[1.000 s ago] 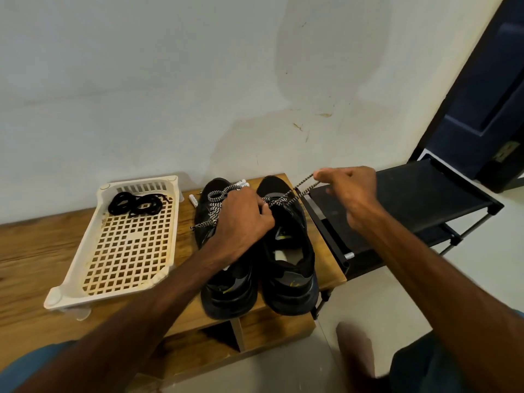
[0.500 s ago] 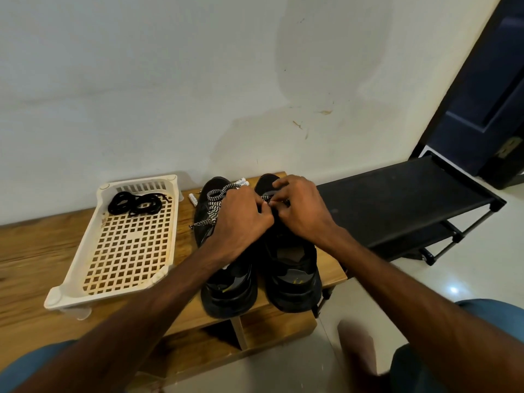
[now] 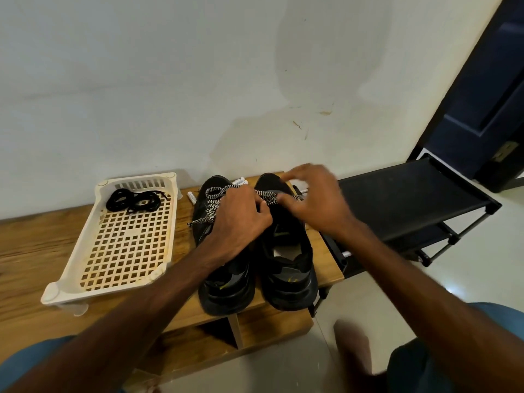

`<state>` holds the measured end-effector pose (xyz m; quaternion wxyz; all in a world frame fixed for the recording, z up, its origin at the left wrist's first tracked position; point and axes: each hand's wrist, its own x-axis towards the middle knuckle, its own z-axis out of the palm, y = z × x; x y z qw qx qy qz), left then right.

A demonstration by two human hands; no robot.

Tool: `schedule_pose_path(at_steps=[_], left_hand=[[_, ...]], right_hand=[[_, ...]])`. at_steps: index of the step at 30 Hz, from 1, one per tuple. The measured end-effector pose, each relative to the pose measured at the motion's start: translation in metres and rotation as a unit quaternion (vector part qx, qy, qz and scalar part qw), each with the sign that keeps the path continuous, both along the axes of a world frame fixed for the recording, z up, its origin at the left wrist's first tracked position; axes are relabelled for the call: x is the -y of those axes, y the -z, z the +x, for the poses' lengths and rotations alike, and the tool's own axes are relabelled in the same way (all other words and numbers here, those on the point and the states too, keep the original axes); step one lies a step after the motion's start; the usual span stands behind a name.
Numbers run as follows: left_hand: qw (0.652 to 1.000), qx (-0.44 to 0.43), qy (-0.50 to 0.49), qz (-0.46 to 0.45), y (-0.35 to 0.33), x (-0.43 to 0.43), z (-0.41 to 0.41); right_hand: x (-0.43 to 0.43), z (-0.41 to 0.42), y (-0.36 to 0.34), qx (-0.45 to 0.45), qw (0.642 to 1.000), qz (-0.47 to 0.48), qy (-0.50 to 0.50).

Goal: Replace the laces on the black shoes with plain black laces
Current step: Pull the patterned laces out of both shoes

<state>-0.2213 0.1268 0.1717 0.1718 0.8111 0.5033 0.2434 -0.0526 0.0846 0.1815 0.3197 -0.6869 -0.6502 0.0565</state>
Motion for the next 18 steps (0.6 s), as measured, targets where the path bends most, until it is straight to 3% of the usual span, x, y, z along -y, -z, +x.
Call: schedule_pose_path(at_steps=[3,8,10,12,14,15,16,18], left_hand=[[1.000,-0.003,0.015,0.000,-0.002,0.001,0.000],[0.999,-0.043,0.000,0.021,0.000,0.004,0.002],[0.997,-0.062,-0.016,0.034,0.002,0.005,0.003],[0.997,-0.063,-0.020,0.035,0.002,0.005,0.003],[0.998,-0.060,-0.021,0.030,0.001,0.003,0.000],[0.998,-0.059,-0.022,0.031,0.001,0.002,-0.001],[0.997,-0.060,-0.023,0.034,0.002,0.002,-0.002],[0.997,-0.062,-0.019,0.038,0.003,0.005,-0.001]], right_hand=[[-0.006,-0.024,0.012,0.130,0.985,-0.099,-0.045],[-0.013,-0.023,0.008,0.129,0.989,-0.064,-0.042],[-0.013,-0.016,0.000,0.021,0.998,-0.048,-0.034],[-0.011,-0.005,-0.015,-0.156,0.988,0.004,0.009],[-0.007,0.016,-0.038,-0.364,0.924,0.082,0.082],[-0.004,0.032,-0.047,-0.425,0.891,0.112,0.114],[-0.001,0.046,-0.053,-0.438,0.880,0.127,0.131],[0.007,0.063,-0.050,-0.386,0.910,0.092,0.122]])
